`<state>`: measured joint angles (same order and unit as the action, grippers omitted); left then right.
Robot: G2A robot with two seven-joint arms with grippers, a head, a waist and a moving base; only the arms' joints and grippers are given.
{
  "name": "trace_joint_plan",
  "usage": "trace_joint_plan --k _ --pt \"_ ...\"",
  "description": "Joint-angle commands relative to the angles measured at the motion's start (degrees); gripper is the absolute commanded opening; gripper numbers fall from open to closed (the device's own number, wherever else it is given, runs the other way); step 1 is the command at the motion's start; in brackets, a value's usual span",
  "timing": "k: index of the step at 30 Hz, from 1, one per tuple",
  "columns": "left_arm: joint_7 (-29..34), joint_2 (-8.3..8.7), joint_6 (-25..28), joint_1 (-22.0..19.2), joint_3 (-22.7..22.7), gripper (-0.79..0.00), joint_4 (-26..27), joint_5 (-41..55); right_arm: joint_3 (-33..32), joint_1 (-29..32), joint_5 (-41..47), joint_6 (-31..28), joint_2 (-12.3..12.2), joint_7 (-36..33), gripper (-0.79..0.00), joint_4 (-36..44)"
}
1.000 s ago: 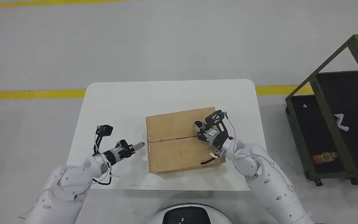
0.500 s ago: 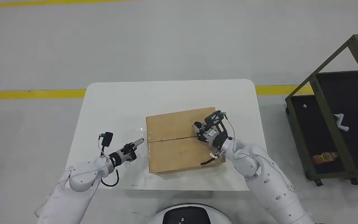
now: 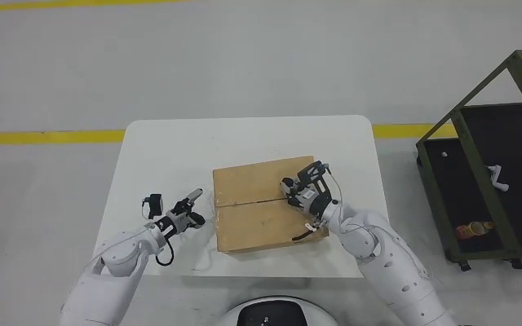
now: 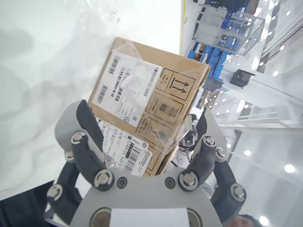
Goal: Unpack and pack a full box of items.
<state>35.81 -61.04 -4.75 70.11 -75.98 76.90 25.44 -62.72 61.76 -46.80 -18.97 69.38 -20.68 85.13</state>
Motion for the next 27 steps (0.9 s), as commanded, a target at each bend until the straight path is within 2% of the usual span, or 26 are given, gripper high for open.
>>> trace_joint_plan --k 1,9,10,15,16,17,19,22,27 --pt "0.00 -0.20 -0.11 -0.05 -0.11 0.000 -0.72 2.36 -0.02 -0.03 0.00 -0.05 0.03 -0.02 -0.785 -0.06" --pt "-0.74 -0.74 1.35 -1.31 0.47 0.000 -2.07 3.72 -0.14 0.15 0.03 0.11 0.12 -0.11 -0.785 -0.01" --pt "-0.78 -0.82 1.53 -1.52 0.60 -0.092 -2.28 3.86 -0.17 0.18 0.05 0.13 0.13 -0.17 -0.785 0.03" --pt "-0.57 -1.08 1.71 -2.41 1.39 -0.225 -3.50 3.21 -0.38 0.31 -0.10 0.31 0.15 -0.17 -0.785 0.26" --pt "-0.62 -1.14 1.74 -2.54 1.48 -0.283 -3.71 3.29 -0.40 0.35 -0.15 0.31 0.16 -0.14 -0.785 0.29" --pt "-0.70 -1.18 1.70 -2.62 1.64 -0.385 -3.95 3.07 -0.41 0.37 -0.17 0.32 0.17 -0.14 -0.785 0.31" --pt "-1.82 -0.91 4.27 -2.95 2.27 -0.434 -2.90 -3.75 -0.43 0.37 -0.18 0.35 0.20 -0.20 -0.785 0.38" --pt "-0.85 -1.10 3.33 -2.38 1.77 -0.459 -2.89 0.04 -0.46 0.42 -0.20 0.39 0.23 -0.27 -0.785 0.47" --pt "-0.84 -1.32 1.24 -2.07 0.77 -0.600 -3.91 4.33 -0.61 0.65 -0.18 0.42 0.25 -0.42 -0.785 0.66"
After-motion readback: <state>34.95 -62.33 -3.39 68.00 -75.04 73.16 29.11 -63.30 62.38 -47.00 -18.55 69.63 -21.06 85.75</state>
